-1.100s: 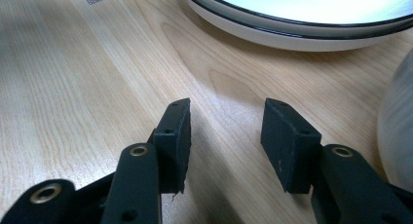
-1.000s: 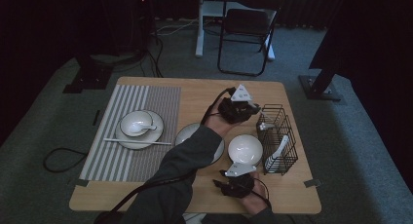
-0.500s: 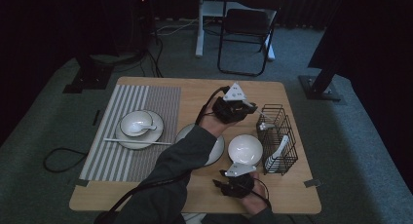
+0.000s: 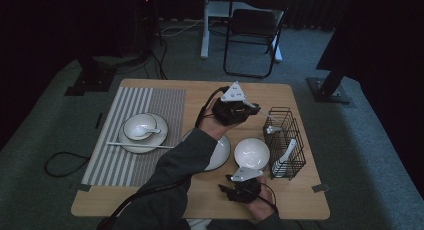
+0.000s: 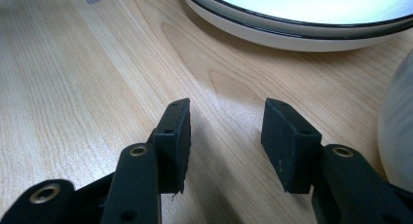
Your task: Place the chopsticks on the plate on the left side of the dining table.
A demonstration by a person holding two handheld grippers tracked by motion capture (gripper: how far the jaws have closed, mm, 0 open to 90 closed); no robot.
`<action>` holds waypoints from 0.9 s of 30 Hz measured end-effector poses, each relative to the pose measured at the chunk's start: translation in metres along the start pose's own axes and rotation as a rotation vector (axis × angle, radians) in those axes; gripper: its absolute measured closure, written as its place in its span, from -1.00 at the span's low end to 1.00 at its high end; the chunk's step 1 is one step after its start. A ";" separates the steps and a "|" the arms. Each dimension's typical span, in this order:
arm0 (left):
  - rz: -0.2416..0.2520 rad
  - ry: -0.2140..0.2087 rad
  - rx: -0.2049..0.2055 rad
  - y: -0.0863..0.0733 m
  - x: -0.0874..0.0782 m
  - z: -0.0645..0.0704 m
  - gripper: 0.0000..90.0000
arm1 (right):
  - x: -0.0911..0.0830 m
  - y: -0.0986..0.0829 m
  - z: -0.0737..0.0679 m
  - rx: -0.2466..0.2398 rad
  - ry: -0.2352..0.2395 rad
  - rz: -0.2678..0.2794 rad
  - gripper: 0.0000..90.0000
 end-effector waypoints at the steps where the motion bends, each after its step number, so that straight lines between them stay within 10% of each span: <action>1: 0.002 0.001 -0.003 0.000 -0.001 -0.001 0.88 | 0.000 0.000 0.000 0.000 0.000 0.001 0.19; 27: 0.029 0.018 -0.024 -0.004 -0.030 -0.012 0.88 | 0.001 0.000 0.000 -0.006 0.003 0.001 0.19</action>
Point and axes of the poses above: each handheld gripper's, and its own axes: x roughly forward along the jaws, y roughly out of its top, z roughly to its right, the point moved 5 cm from there along x, roughly forward along the jaws, and after that the axes turned 15 degrees about z, right-handed, at the moved point
